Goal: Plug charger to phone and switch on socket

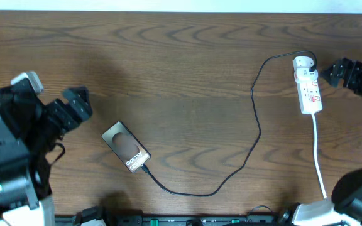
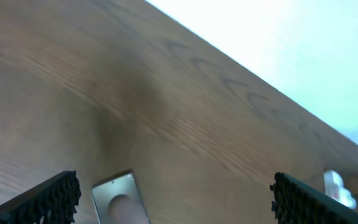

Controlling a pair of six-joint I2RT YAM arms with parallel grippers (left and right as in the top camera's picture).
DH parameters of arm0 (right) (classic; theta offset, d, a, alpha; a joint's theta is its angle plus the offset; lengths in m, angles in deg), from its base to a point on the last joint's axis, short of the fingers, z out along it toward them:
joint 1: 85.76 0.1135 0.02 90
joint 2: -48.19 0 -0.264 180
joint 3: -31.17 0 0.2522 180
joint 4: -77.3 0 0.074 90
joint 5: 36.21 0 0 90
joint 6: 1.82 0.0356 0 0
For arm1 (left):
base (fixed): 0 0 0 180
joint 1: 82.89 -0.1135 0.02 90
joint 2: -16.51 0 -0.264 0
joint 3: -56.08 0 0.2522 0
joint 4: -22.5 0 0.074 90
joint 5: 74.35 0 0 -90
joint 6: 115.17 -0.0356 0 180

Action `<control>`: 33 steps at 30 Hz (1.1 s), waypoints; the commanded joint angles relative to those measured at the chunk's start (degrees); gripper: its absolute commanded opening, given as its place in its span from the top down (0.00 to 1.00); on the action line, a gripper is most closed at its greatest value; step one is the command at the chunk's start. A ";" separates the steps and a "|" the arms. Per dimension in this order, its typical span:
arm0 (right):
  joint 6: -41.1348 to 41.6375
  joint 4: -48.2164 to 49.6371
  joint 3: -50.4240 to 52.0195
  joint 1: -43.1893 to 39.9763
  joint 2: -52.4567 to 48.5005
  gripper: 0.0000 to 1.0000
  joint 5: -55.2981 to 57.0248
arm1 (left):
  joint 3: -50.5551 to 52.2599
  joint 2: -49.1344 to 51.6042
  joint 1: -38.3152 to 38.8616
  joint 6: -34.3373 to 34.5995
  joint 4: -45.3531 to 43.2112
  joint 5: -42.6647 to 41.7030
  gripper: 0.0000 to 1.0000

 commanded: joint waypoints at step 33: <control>-11.89 10.60 -2.71 5.11 -24.55 0.01 -6.91 | -1.38 4.07 6.95 2.60 -2.08 2.69 0.03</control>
